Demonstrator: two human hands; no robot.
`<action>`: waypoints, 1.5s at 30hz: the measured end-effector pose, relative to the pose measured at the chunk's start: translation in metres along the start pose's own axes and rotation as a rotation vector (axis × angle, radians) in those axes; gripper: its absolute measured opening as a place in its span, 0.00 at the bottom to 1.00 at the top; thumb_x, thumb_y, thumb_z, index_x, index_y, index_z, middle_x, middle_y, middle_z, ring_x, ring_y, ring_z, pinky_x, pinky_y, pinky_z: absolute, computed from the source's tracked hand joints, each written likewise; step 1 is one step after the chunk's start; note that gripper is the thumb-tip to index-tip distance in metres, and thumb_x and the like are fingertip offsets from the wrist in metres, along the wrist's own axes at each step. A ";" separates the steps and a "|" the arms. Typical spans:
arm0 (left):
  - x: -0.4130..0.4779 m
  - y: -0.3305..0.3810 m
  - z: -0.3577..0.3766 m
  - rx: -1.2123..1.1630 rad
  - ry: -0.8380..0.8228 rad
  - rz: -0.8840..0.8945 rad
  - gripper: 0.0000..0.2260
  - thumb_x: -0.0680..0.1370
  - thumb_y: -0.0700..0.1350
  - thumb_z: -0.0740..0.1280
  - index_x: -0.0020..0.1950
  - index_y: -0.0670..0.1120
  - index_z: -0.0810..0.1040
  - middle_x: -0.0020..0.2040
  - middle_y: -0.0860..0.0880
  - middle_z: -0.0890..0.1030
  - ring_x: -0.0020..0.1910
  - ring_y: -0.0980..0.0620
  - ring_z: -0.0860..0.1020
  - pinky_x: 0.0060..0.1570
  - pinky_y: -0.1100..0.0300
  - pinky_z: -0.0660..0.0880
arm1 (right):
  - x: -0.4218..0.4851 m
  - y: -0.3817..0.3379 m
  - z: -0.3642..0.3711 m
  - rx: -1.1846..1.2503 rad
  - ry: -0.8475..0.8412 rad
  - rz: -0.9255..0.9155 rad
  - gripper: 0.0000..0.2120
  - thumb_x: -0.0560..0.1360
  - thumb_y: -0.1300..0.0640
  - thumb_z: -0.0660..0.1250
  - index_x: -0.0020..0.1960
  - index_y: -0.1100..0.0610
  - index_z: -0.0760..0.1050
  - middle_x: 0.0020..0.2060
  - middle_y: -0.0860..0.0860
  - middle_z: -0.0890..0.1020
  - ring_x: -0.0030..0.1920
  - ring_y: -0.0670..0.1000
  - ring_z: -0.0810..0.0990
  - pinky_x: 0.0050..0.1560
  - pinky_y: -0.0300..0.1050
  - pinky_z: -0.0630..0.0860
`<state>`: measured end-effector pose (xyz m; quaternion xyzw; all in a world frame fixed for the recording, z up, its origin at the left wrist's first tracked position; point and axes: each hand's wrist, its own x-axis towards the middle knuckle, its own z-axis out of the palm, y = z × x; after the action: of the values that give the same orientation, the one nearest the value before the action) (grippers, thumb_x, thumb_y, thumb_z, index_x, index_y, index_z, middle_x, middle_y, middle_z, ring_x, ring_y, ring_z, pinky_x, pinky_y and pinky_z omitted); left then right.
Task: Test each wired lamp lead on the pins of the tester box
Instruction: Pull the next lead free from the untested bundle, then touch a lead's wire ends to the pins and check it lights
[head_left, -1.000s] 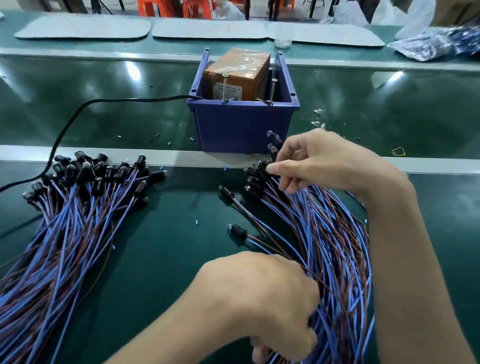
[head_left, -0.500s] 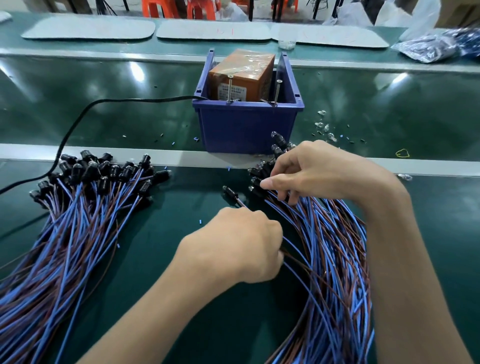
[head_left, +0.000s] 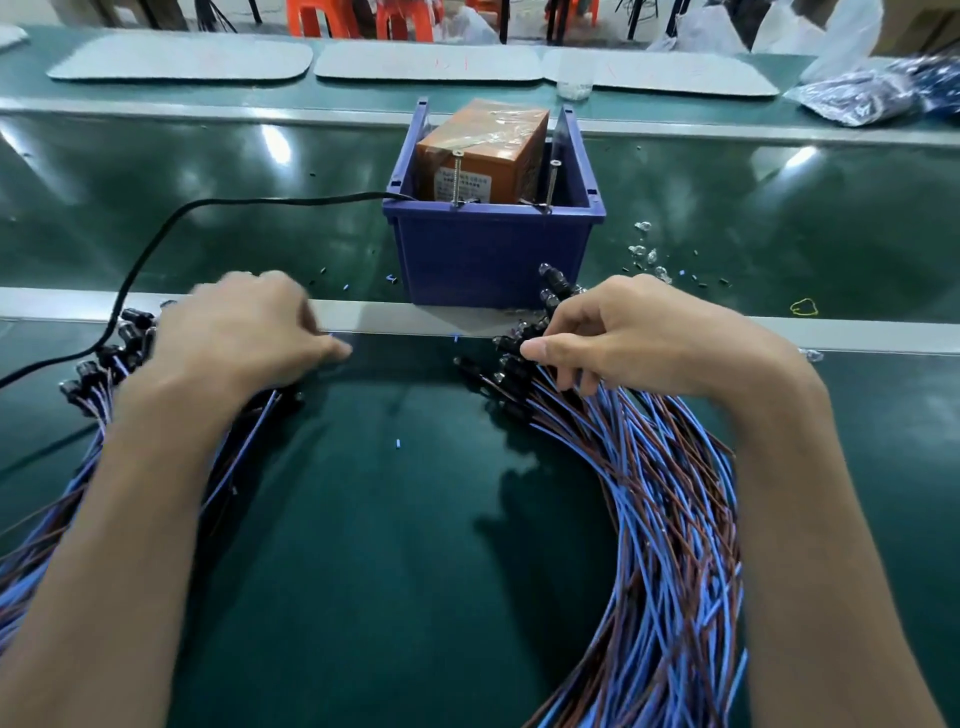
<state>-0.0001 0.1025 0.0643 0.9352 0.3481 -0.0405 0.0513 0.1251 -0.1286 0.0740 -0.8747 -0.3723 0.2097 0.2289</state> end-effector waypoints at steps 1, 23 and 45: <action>0.004 -0.010 0.001 0.011 -0.011 -0.072 0.18 0.66 0.62 0.75 0.46 0.51 0.83 0.48 0.43 0.82 0.49 0.41 0.78 0.47 0.54 0.75 | 0.000 0.000 0.000 0.000 -0.001 -0.003 0.15 0.76 0.43 0.66 0.37 0.52 0.79 0.31 0.42 0.83 0.29 0.37 0.79 0.36 0.37 0.70; -0.070 0.094 -0.007 -1.204 0.430 0.538 0.04 0.77 0.48 0.68 0.45 0.52 0.82 0.34 0.56 0.82 0.26 0.60 0.75 0.31 0.65 0.72 | 0.004 -0.023 0.020 0.699 -0.025 -0.343 0.13 0.80 0.66 0.60 0.39 0.55 0.75 0.27 0.42 0.80 0.30 0.39 0.79 0.33 0.33 0.74; -0.048 0.089 -0.004 -2.092 0.081 -0.229 0.09 0.83 0.49 0.56 0.53 0.54 0.76 0.43 0.61 0.82 0.39 0.65 0.78 0.33 0.69 0.69 | 0.000 -0.005 -0.018 1.264 0.573 -0.117 0.15 0.83 0.59 0.51 0.45 0.59 0.73 0.30 0.49 0.82 0.37 0.48 0.83 0.44 0.43 0.79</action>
<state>0.0221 0.0045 0.0793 0.3868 0.2973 0.3069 0.8172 0.1319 -0.1301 0.0909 -0.5732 -0.1503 0.1346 0.7942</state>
